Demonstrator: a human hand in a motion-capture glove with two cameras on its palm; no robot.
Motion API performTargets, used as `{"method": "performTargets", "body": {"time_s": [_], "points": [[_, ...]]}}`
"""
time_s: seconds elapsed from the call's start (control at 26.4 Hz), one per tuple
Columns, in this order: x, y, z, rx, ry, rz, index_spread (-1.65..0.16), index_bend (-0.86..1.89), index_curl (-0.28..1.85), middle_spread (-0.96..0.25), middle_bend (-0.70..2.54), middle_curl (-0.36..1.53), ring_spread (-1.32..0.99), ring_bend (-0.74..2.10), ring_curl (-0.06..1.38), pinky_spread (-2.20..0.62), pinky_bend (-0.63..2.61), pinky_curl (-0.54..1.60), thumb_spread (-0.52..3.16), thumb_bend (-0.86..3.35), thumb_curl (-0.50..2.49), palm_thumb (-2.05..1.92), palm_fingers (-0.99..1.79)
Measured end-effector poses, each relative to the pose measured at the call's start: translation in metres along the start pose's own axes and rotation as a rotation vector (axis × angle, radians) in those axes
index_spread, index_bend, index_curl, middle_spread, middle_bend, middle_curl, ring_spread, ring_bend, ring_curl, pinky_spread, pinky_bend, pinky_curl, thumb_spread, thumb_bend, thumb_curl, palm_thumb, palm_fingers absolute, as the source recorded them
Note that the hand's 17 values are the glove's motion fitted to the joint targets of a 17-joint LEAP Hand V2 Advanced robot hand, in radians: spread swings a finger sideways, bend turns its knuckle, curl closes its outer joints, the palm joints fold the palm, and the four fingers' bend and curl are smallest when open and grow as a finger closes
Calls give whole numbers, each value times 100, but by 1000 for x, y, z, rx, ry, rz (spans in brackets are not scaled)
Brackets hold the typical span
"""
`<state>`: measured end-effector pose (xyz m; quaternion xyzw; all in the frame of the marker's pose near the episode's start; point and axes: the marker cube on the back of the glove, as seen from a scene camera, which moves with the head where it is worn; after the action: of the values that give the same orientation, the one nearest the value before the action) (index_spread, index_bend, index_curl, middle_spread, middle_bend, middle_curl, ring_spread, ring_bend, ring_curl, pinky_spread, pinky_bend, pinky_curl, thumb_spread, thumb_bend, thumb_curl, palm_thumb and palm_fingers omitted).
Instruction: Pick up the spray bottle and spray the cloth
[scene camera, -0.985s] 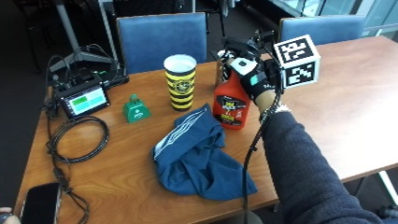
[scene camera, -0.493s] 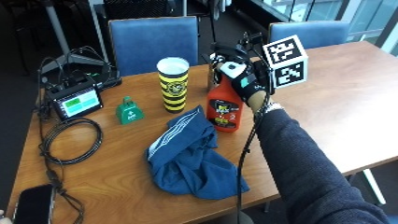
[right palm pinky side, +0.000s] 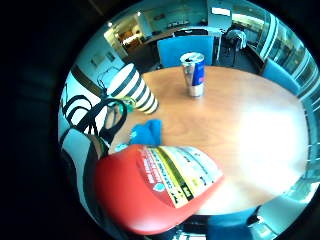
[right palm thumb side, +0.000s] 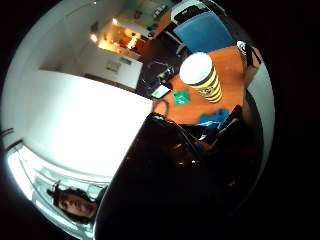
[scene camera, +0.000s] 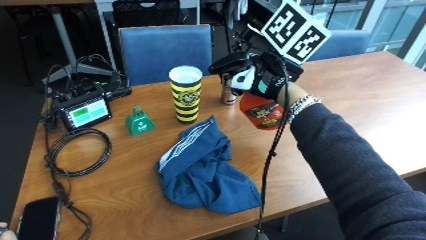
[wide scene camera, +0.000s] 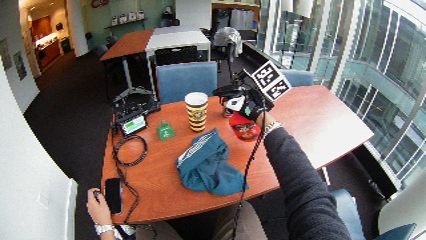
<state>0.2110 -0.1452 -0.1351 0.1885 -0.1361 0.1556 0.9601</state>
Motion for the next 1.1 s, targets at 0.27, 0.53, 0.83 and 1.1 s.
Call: {"method": "performTargets", "body": {"time_s": [0.27, 0.53, 0.83, 1.1], "points": [[-17, 7, -9, -166, 275, -72, -34, 20, 57, -23, 61, 52, -23, 61, 46, -31, 38, 38, 24, -3, 74, 100, 137], [-30, 21, 4, -400, 513, -100, -34, 20, 59, -23, 61, 52, -23, 61, 46, -32, 38, 38, 23, -3, 75, 99, 137], [-35, 50, 49, -592, 769, -116, -33, 20, 60, -23, 61, 52, -23, 62, 46, -32, 38, 38, 23, -3, 76, 99, 137], [-35, 78, 92, -693, 948, -132, -33, 20, 61, -23, 61, 51, -23, 62, 46, -32, 38, 38, 23, -4, 77, 98, 137]]}}
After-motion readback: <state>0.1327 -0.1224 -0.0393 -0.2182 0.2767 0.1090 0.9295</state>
